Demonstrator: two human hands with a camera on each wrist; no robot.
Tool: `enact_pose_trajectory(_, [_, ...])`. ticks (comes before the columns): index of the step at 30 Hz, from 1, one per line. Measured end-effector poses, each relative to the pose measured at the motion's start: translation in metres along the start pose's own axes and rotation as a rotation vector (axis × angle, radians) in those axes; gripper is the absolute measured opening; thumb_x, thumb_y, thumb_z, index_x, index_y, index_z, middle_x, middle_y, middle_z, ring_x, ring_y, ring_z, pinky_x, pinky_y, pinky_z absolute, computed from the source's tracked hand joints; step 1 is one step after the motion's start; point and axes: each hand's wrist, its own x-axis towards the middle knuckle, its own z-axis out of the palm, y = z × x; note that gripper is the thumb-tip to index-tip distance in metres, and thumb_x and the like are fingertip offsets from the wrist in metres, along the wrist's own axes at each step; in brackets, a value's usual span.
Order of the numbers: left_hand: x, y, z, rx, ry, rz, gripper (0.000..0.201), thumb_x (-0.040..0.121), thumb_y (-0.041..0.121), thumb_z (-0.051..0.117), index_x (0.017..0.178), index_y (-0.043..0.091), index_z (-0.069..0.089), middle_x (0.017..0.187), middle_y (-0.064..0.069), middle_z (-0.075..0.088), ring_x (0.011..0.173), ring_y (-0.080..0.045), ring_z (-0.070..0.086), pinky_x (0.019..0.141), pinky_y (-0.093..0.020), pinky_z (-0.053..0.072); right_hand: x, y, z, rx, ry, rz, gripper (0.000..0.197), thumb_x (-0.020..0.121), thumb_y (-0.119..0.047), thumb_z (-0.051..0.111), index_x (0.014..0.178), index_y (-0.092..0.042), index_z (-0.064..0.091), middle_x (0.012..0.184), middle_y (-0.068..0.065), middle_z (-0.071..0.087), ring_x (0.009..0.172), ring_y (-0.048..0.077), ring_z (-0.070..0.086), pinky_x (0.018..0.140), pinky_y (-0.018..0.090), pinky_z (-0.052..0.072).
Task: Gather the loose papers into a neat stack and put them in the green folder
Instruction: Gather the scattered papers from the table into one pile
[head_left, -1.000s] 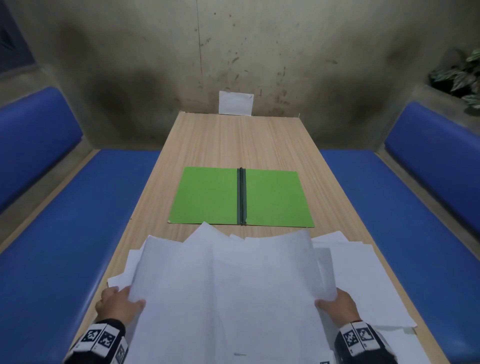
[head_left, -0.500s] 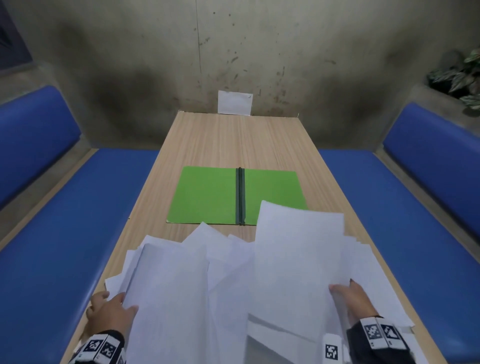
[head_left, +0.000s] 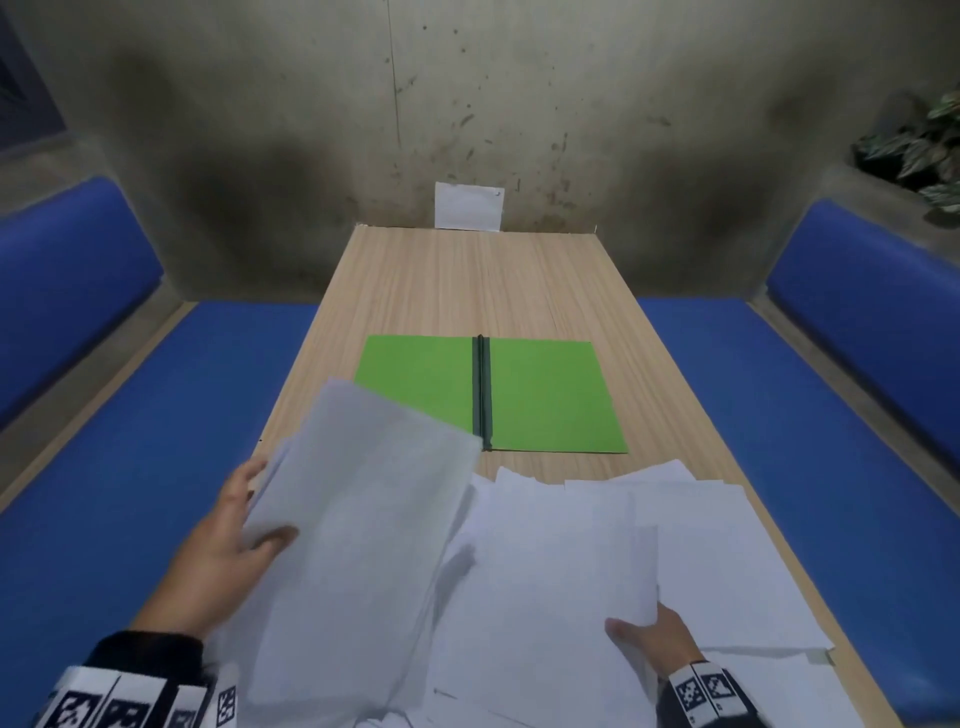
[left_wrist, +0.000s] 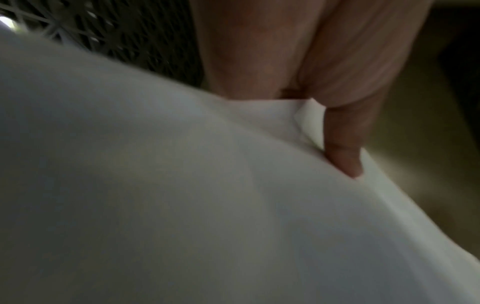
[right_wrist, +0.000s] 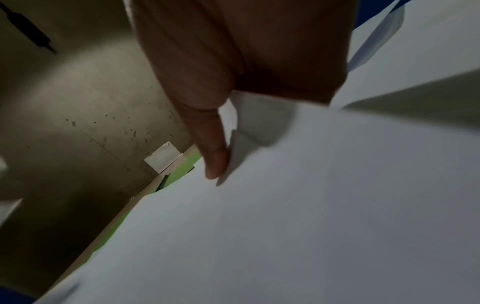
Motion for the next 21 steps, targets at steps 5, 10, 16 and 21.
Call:
enact_pose_trajectory(5, [-0.01, 0.047, -0.026, -0.428, -0.203, 0.108, 0.059, 0.048, 0.064, 0.076, 0.093, 0.025, 0.073, 0.091, 0.005, 0.077, 0.082, -0.007, 0.072, 0.074, -0.032, 0.056, -0.002, -0.01, -0.002, 0.044, 0.024, -0.089, 0.012, 0.081, 0.001, 0.059, 0.093, 0.002, 0.058, 0.089, 0.017, 0.06, 0.079, 0.025, 0.054, 0.06, 0.028, 0.043])
enact_pose_trajectory(10, [-0.001, 0.04, 0.002, -0.795, -0.186, -0.054, 0.069, 0.026, 0.047, 0.09, 0.083, 0.01, 0.074, 0.088, -0.001, 0.077, 0.074, -0.009, 0.073, 0.06, -0.017, 0.056, -0.013, -0.034, -0.003, 0.262, -0.054, -0.157, 0.008, 0.084, 0.001, 0.059, 0.089, -0.003, 0.063, 0.083, 0.011, 0.064, 0.078, 0.025, 0.06, 0.07, 0.034, 0.049])
enact_pose_trajectory(16, [-0.007, 0.018, 0.068, -0.881, -0.255, -0.25, 0.088, 0.025, 0.049, 0.09, 0.099, 0.007, 0.067, 0.097, -0.01, 0.076, 0.091, -0.027, 0.072, 0.078, -0.039, 0.057, -0.034, -0.067, 0.01, 0.426, -0.24, -0.282, 0.027, 0.078, -0.001, 0.065, 0.105, 0.0, 0.064, 0.089, 0.011, 0.074, 0.084, 0.026, 0.07, 0.073, 0.034, 0.056])
enact_pose_trajectory(21, [-0.014, 0.01, 0.104, -0.89, -0.235, -0.302, 0.045, 0.061, 0.032, 0.082, 0.099, 0.014, 0.065, 0.1, -0.009, 0.073, 0.103, -0.031, 0.065, 0.098, -0.047, 0.046, -0.047, -0.078, 0.019, 0.465, -0.331, -0.332, 0.034, 0.084, -0.024, 0.063, 0.113, -0.007, 0.063, 0.101, 0.006, 0.075, 0.097, 0.022, 0.069, 0.087, 0.037, 0.053])
